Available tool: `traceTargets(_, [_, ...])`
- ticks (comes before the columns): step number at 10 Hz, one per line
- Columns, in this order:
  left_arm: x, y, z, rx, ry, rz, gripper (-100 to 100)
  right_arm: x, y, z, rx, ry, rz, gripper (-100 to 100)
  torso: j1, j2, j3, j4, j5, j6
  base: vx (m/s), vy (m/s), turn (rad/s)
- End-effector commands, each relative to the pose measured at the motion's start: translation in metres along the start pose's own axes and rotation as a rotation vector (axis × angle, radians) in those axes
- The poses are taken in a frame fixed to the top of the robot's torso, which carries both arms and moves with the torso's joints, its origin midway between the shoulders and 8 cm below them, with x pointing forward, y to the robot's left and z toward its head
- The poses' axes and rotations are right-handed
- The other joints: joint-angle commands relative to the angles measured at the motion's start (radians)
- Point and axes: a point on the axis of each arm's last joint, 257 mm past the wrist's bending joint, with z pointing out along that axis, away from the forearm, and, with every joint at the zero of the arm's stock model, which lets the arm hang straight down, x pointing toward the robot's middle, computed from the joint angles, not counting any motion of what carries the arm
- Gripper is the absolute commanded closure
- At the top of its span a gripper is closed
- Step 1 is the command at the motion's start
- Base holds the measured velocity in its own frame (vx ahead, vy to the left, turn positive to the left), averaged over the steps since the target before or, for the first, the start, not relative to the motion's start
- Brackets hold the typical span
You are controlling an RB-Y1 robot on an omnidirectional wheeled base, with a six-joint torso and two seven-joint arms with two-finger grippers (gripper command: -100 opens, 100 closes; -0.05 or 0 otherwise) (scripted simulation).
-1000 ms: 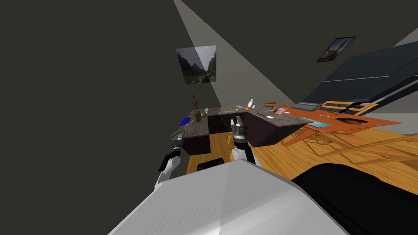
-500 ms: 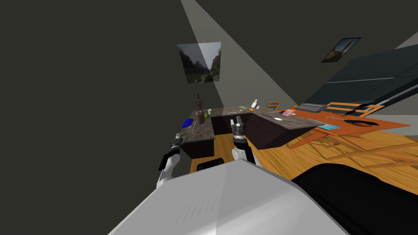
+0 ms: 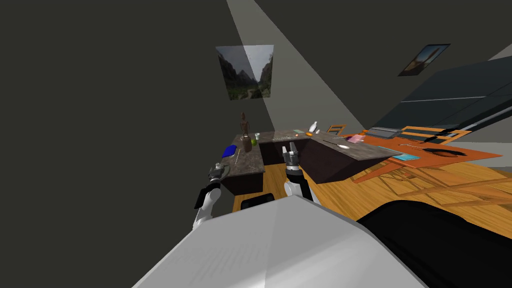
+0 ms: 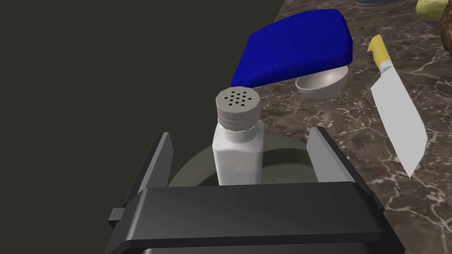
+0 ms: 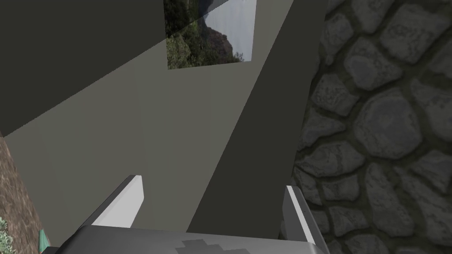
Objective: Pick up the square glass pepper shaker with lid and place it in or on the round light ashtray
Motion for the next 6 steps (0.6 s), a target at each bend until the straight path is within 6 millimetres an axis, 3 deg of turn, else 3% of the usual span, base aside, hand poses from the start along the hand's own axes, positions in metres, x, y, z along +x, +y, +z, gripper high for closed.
traceTargets(1, [0.000, 0.000, 0.000, 0.000, 0.000, 0.000, -100, 0.000, 0.000, 0.000, 0.000, 0.000, 0.000, 0, 0.000, 0.000, 0.000, 0.000, 0.000, 0.000, 0.000, 0.000, 0.000])
traceTargets(2, [0.000, 0.000, 0.000, 0.000, 0.000, 0.000, -100, 0.000, 0.000, 0.000, 0.000, 0.000, 0.000, 0, 0.000, 0.000, 0.000, 0.000, 0.000, 0.000, 0.000, 0.000, 0.000])
traceTargets(3, [0.000, 0.000, 0.000, 0.000, 0.000, 0.000, 0, 0.000, 0.000, 0.000, 0.000, 0.000, 0.000, 0, 0.000, 0.000, 0.000, 0.000, 0.000, 0.000, 0.000, 0.000, 0.000])
traceTargets(4, [0.005, -0.004, 0.002, -0.009, 0.002, -0.001, -100, 0.000, 0.000, 0.000, 0.000, 0.000, 0.000, 0, 0.000, 0.000, 0.000, 0.000, 0.000, 0.000, 0.010, -0.029, 0.062])
traceTargets(6, [0.016, -0.011, 0.004, -0.027, 0.007, -0.001, -100, 0.000, 0.000, 0.000, 0.000, 0.000, 0.000, 0, -0.003, -0.001, 0.000, 0.000, -0.001, 0.000, 0.032, -0.056, 0.115])
